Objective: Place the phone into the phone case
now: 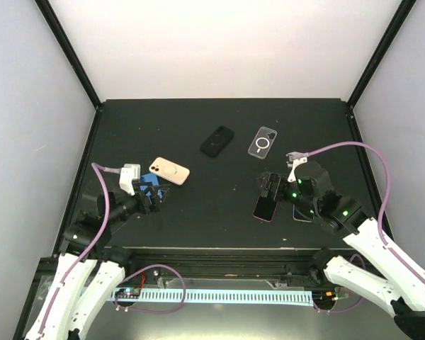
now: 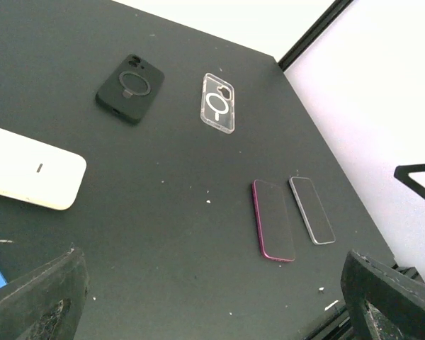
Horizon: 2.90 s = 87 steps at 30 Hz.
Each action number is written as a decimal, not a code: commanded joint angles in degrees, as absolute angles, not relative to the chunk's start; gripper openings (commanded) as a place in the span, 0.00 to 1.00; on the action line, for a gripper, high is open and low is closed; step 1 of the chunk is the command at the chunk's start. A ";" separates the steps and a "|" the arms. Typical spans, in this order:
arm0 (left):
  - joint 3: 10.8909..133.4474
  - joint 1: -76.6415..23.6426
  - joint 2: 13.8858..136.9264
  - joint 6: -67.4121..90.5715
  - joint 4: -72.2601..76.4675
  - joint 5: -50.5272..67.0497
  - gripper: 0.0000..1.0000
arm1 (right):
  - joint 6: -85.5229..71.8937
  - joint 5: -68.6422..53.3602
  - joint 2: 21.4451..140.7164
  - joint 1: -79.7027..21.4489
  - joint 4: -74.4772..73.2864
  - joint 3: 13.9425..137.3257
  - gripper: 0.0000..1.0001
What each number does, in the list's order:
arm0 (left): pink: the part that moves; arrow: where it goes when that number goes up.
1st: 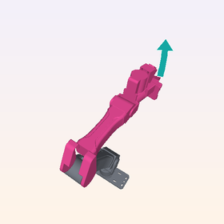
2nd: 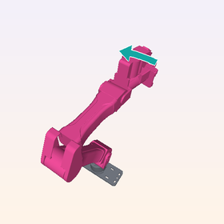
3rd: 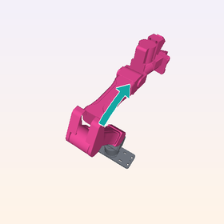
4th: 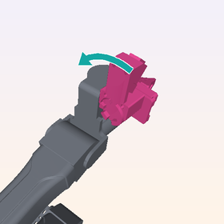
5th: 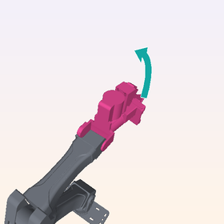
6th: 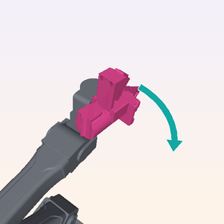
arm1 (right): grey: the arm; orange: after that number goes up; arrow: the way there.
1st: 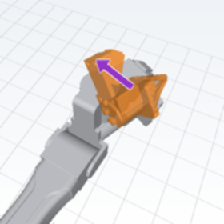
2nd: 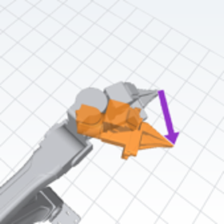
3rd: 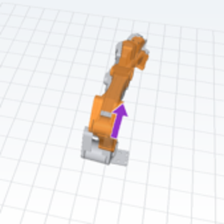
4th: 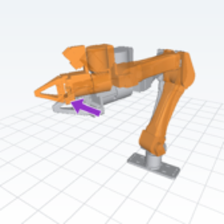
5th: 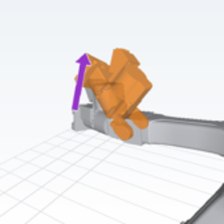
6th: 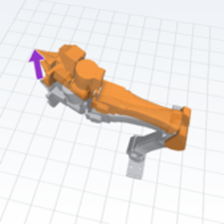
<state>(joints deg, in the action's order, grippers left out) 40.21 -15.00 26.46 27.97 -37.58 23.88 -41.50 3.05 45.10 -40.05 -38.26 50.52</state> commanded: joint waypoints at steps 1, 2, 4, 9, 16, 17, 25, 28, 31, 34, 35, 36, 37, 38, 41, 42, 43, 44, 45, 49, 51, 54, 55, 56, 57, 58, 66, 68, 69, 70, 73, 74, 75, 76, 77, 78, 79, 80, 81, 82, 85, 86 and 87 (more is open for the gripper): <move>39.90 -14.59 27.55 28.18 -33.63 25.97 0.99 | -42.77 5.20 45.48 -40.39 -38.85 50.23 1.00; 39.52 -14.59 27.71 28.02 -32.88 26.05 0.99 | -42.94 5.03 45.87 -40.40 -38.97 50.35 1.00; 38.54 -14.59 27.70 27.64 -31.05 26.53 0.99 | -43.04 5.62 46.66 -40.42 -38.96 50.32 1.00; 37.32 -14.59 27.09 26.87 -28.57 25.74 0.99 | -41.77 11.06 50.54 -40.40 -40.90 51.77 1.00; 33.67 -14.59 24.71 27.22 -25.05 23.22 0.99 | -44.56 21.19 62.43 -40.16 -46.80 53.94 1.00; 33.18 -14.59 24.77 27.58 -24.59 23.52 0.99 | -45.33 21.90 64.24 -39.77 -46.86 53.68 1.00; 33.50 -14.50 27.69 28.34 -25.13 25.02 0.99 | -47.32 15.94 77.71 -36.10 -39.30 51.69 0.92; 33.66 -14.50 27.96 28.22 -25.49 25.60 0.99 | -47.42 15.25 83.58 -35.99 -37.60 52.63 0.90; 33.66 -14.50 27.71 28.10 -25.32 26.34 0.99 | -47.37 15.36 88.42 -35.82 -36.89 53.88 0.89; 33.75 -14.50 27.22 27.87 -25.44 26.29 0.99 | -46.45 16.69 91.87 -35.00 -36.12 55.15 0.89; 33.68 -14.50 27.04 27.87 -25.41 26.26 0.99 | -45.76 17.20 92.85 -34.65 -35.72 56.05 0.89; 33.62 -14.51 26.80 27.86 -25.42 26.12 0.99 | -44.91 17.58 93.78 -34.29 -35.61 57.22 0.88; 33.54 -14.53 26.66 27.85 -25.33 25.96 0.99 | -44.16 18.37 94.77 -33.86 -35.54 58.69 0.89; 33.49 -14.48 26.45 27.84 -25.39 25.68 0.99 | -43.64 19.54 95.75 -33.46 -35.52 60.17 0.88; 33.70 -14.55 26.12 27.63 -25.71 24.78 0.99 | -43.12 20.80 98.89 -31.10 -34.89 64.26 0.80; 33.74 -14.51 25.96 27.47 -25.83 24.60 0.99 | -42.92 20.04 99.77 -30.06 -33.95 65.35 0.77; 33.75 -14.50 25.92 27.31 -25.99 24.42 0.99 | -42.44 18.89 100.50 -28.94 -32.71 66.26 0.76; 33.94 -14.50 25.82 27.13 -26.33 24.30 0.99 | -41.85 17.63 101.30 -28.05 -31.79 67.28 0.74; 34.19 -14.50 25.89 26.98 -26.67 24.25 0.99 | -40.86 16.14 101.86 -27.12 -30.29 68.38 0.71; 34.70 -14.50 25.95 26.30 -26.90 25.13 0.99 | -40.50 16.55 104.60 -24.52 -27.97 72.79 0.54; 34.68 -14.50 25.93 26.22 -26.76 25.18 0.99 | -40.81 16.02 106.41 -23.22 -27.08 74.80 0.48; 34.59 -14.51 26.10 26.33 -26.68 24.94 0.99 | -40.50 14.38 109.79 -21.49 -26.80 77.90 0.41; 34.62 -14.50 26.06 26.30 -26.76 24.96 0.99 | -40.78 14.00 110.97 -20.95 -27.09 78.94 0.38; 34.63 -14.50 26.01 26.30 -26.80 24.96 0.99 | -41.11 13.59 111.95 -20.37 -27.49 79.72 0.34; 34.63 -14.50 25.94 26.40 -26.82 24.96 0.99 | -41.39 13.39 112.88 -19.98 -27.58 80.40 0.32; 34.44 -14.50 25.73 26.46 -26.72 24.96 0.99 | -41.68 13.29 113.70 -19.55 -27.65 81.00 0.31; 34.01 -14.50 26.24 26.51 -25.82 25.05 0.99 | -43.41 10.12 119.28 -17.73 -29.29 87.03 0.24; 34.43 -14.50 26.60 26.24 -26.26 24.89 0.99 | -43.60 9.29 120.66 -17.69 -30.10 87.89 0.23; 34.34 -14.50 26.70 26.20 -26.26 24.81 0.99 | -43.90 8.72 121.00 -17.59 -30.22 87.97 0.23; 33.99 -14.50 26.73 26.50 -25.87 24.77 0.99 | -44.26 8.22 121.32 -17.44 -30.23 87.90 0.23; 33.14 -14.50 26.83 27.23 -24.80 24.78 0.99 | -44.75 7.67 122.43 -17.31 -31.06 88.36 0.21; 33.18 -14.50 26.92 27.10 -24.78 24.72 0.99 | -44.78 7.65 122.77 -17.31 -31.45 88.67 0.21; 33.22 -14.50 26.96 27.13 -24.88 24.70 0.99 | -44.80 7.80 123.13 -17.25 -31.74 88.86 0.20; 33.30 -14.50 26.98 27.03 -24.87 24.65 0.99 | -44.82 7.81 123.48 -17.31 -31.98 88.96 0.19; 33.31 -14.50 27.10 27.04 -24.93 24.61 0.99 | -44.75 7.80 123.92 -17.28 -32.02 89.09 0.18; 33.31 -14.46 27.12 27.05 -24.80 24.54 0.99 | -44.69 7.75 124.31 -17.31 -31.95 89.15 0.18; 33.23 -14.50 27.14 26.97 -24.84 24.45 0.99 | -44.71 7.66 124.73 -17.31 -31.98 89.41 0.17; 33.34 -14.49 27.22 26.93 -24.96 24.37 0.99 | -44.80 7.46 125.18 -17.29 -32.15 89.73 0.17; 33.44 -14.50 27.33 26.91 -25.13 24.35 0.99 | -44.74 7.16 125.50 -17.36 -32.14 89.89 0.14; 33.48 -14.50 27.41 26.95 -25.28 24.21 0.99 | -44.62 6.86 125.66 -17.25 -32.15 89.98 0.12; 33.49 -14.50 27.70 27.53 -25.76 22.97 0.99 | -43.95 6.13 125.23 -17.27 -32.12 89.55 0.04; 33.55 -14.50 27.95 27.72 -26.06 22.37 0.99 | -43.60 6.00 124.66 -17.29 -31.99 89.11 0.02; 33.64 -14.48 28.30 27.70 -26.33 21.99 0.99 | -43.25 5.79 123.73 -17.29 -31.71 88.50 0.01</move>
<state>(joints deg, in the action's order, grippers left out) 32.95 -14.96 27.22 27.18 -26.50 24.40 -43.90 6.92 123.92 -17.58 -30.92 89.12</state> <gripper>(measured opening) 0.990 0.031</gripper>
